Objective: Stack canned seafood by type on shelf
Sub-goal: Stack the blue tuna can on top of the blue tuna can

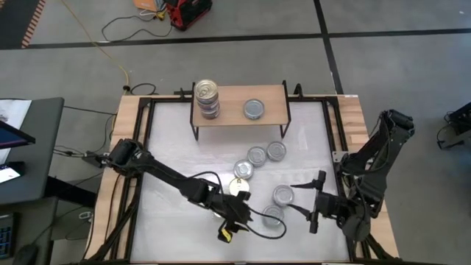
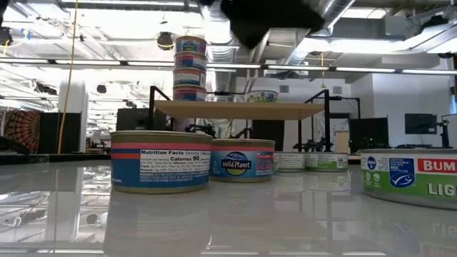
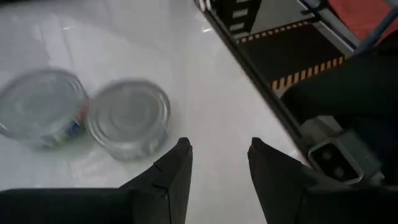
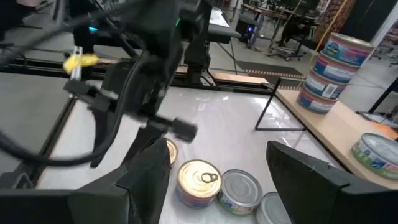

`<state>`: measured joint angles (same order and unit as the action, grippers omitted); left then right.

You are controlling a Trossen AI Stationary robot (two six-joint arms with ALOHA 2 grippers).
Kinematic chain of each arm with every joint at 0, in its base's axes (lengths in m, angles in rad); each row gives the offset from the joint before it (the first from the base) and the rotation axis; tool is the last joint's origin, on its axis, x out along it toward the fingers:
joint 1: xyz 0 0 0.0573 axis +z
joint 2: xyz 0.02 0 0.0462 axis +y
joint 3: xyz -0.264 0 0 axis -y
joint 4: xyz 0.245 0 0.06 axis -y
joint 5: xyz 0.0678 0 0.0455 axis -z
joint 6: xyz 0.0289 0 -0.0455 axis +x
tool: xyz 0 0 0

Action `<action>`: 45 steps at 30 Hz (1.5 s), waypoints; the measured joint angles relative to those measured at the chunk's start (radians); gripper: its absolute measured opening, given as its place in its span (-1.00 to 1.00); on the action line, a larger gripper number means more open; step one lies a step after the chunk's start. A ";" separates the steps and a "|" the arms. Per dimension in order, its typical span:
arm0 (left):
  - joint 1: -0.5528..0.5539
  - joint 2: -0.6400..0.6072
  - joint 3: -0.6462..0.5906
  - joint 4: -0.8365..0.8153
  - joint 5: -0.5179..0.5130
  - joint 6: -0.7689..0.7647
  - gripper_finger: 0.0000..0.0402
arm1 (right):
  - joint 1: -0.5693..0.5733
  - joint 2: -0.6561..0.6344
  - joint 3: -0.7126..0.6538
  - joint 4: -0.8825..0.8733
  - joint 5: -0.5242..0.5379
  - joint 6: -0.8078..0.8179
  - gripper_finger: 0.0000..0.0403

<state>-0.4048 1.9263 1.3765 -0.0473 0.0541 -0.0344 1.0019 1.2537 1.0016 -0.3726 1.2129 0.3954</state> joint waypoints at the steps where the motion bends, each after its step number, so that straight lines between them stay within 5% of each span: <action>1: 0.003 0.000 -0.030 0.023 -0.002 -0.006 -0.27 | 0.000 0.000 0.000 0.001 0.004 -0.001 0.44; 12: 0.031 -0.203 -0.328 0.103 -0.061 -0.115 -0.27 | -0.031 0.000 0.000 0.006 0.021 -0.004 0.44; 18: 0.070 -0.369 -0.478 0.049 -0.233 -0.501 -0.27 | -0.065 0.001 0.000 0.008 0.020 -0.004 0.44; 22: 0.093 -0.381 -0.500 -0.076 -0.261 -0.737 -0.27 | -0.077 0.003 0.000 0.007 0.019 -0.005 0.44; 45: 0.017 -0.286 -0.495 -0.069 -0.282 -0.749 -0.27 | -0.123 0.003 0.000 0.019 -0.040 -0.037 0.44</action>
<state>-0.3875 1.6400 0.8814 -0.1168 -0.2279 -0.7834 0.8787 1.2572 1.0012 -0.3538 1.1730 0.3580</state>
